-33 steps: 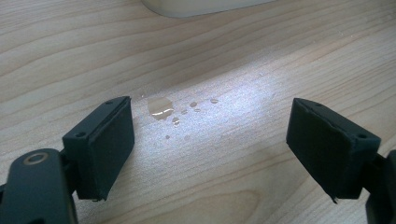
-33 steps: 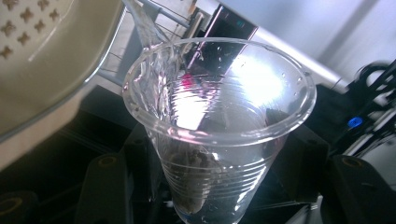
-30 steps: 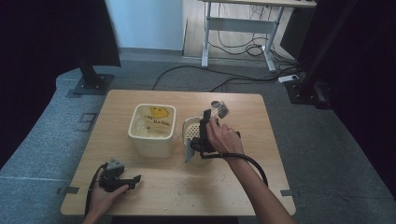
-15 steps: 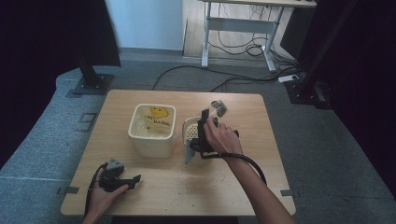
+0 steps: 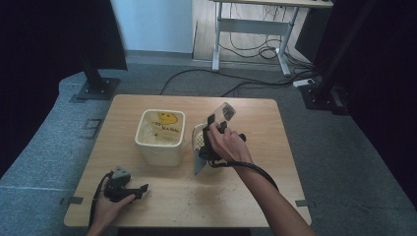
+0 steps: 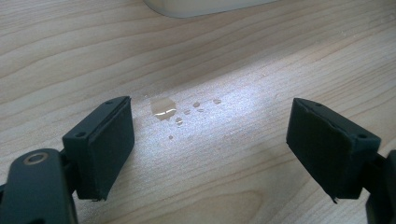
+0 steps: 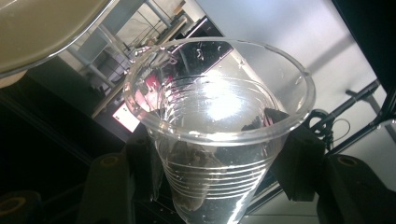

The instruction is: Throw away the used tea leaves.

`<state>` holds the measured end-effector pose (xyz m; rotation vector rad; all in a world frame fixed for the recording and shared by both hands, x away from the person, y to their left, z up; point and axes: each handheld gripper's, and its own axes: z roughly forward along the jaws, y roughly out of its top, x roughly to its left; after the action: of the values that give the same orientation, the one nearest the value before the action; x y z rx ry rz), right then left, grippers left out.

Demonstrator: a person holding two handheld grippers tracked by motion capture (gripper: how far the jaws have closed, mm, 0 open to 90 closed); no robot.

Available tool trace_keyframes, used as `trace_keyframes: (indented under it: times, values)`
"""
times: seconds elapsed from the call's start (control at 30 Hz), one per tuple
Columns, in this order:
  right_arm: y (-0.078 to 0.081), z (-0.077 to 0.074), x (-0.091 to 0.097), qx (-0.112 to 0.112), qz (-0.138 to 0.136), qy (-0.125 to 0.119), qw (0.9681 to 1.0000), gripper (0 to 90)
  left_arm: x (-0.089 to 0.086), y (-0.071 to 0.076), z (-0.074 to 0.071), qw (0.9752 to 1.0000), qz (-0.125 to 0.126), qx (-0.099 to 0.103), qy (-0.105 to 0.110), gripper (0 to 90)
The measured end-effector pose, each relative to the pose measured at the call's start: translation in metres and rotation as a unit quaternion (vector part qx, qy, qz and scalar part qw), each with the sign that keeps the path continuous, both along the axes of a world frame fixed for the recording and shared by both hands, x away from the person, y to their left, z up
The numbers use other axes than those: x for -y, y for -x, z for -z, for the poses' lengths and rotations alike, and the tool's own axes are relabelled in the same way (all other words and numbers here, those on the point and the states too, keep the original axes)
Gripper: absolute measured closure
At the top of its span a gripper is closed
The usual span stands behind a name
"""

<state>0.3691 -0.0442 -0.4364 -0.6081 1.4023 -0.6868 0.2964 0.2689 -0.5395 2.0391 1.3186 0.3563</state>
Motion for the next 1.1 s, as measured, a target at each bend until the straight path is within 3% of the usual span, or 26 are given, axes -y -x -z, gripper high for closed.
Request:
trace_keyframes:
  times: [0.17,0.23,0.33,0.43,0.5,0.53,0.6,0.7,0.77,0.8,0.83,0.87,0.9,0.93,0.97,1.0,1.07,1.1]
  values:
    - [-0.003,0.001,0.001,0.003,0.005,0.029,0.9995,42.3,-0.001,0.000,0.000,1.0000,0.000,-0.001,0.001,15.1]
    - [-0.004,-0.001,0.002,0.011,0.006,0.027,0.9996,42.5,-0.001,0.000,0.000,1.0000,-0.001,-0.001,0.001,15.1]
    - [-0.003,0.001,0.002,0.015,0.002,0.044,0.9989,42.4,-0.001,-0.001,0.000,1.0000,-0.001,0.000,-0.001,15.0]
    - [-0.004,-0.006,0.001,0.029,-0.002,0.026,0.9992,42.6,-0.001,-0.001,0.000,1.0000,-0.001,0.000,-0.001,15.1]
    - [-0.002,-0.001,0.000,0.020,-0.004,0.057,0.9982,42.7,-0.001,-0.001,0.000,1.0000,-0.001,-0.001,-0.001,15.0]
    - [0.000,0.001,0.000,0.010,-0.014,0.060,0.9980,43.2,-0.001,0.000,0.000,1.0000,-0.001,-0.001,-0.001,15.1]
    - [-0.003,-0.004,0.003,0.018,-0.002,0.034,0.9993,43.3,-0.002,0.000,0.000,1.0000,-0.001,-0.001,0.000,15.1]
    - [-0.004,-0.003,0.008,0.018,0.006,0.043,0.9989,43.3,-0.002,-0.001,0.000,1.0000,-0.001,-0.001,-0.001,15.0]
    - [-0.002,-0.002,0.008,0.012,0.005,0.021,0.9997,43.3,-0.001,-0.001,0.000,1.0000,-0.002,-0.001,-0.002,15.0]
    - [-0.002,-0.002,0.008,0.012,0.005,0.021,0.9997,43.3,-0.001,-0.001,0.000,1.0000,-0.002,-0.001,-0.002,15.0]
    - [-0.001,-0.003,0.008,0.010,0.004,0.003,0.9999,43.3,-0.001,-0.001,0.000,1.0000,-0.001,-0.001,-0.003,15.0]
    - [-0.001,-0.006,0.006,0.007,0.001,-0.033,0.9994,43.3,-0.001,-0.001,0.000,1.0000,-0.001,-0.001,-0.004,15.0]
    - [-0.001,-0.006,0.006,0.007,0.001,-0.033,0.9994,43.3,-0.001,-0.001,0.000,1.0000,-0.001,-0.001,-0.004,15.0]
    - [0.000,-0.007,0.005,-0.004,0.004,-0.059,0.9982,43.3,-0.001,-0.001,0.000,1.0000,-0.001,-0.001,-0.003,15.0]
    - [0.002,-0.011,0.004,-0.012,0.002,-0.105,0.9944,43.3,-0.001,-0.001,0.000,1.0000,-0.001,-0.001,-0.003,15.0]
    - [0.002,-0.013,0.004,-0.017,0.005,-0.124,0.9922,43.3,-0.001,-0.001,0.000,1.0000,-0.001,0.000,-0.004,15.0]
    - [0.003,-0.020,0.003,-0.042,0.005,-0.199,0.9792,43.3,-0.001,-0.001,0.000,1.0000,-0.001,-0.001,-0.003,15.0]
    - [0.004,-0.023,0.003,-0.051,0.010,-0.233,0.9711,43.3,-0.001,-0.001,0.000,1.0000,-0.001,-0.001,-0.004,15.0]
